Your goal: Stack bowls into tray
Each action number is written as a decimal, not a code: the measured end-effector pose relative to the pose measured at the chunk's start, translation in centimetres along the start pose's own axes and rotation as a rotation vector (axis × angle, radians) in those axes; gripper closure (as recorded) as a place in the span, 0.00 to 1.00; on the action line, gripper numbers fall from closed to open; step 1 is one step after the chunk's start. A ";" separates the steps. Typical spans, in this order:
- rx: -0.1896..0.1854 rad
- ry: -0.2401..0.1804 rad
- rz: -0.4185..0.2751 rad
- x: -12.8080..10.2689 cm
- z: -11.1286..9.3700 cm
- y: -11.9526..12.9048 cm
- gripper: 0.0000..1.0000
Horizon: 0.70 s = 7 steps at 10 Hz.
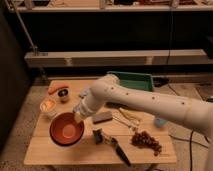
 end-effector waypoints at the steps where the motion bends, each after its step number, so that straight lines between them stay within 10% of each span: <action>1: -0.019 0.032 0.041 -0.9 -1.3 0.9 1.00; 7: -0.052 0.085 0.114 -2.6 -3.4 2.1 1.00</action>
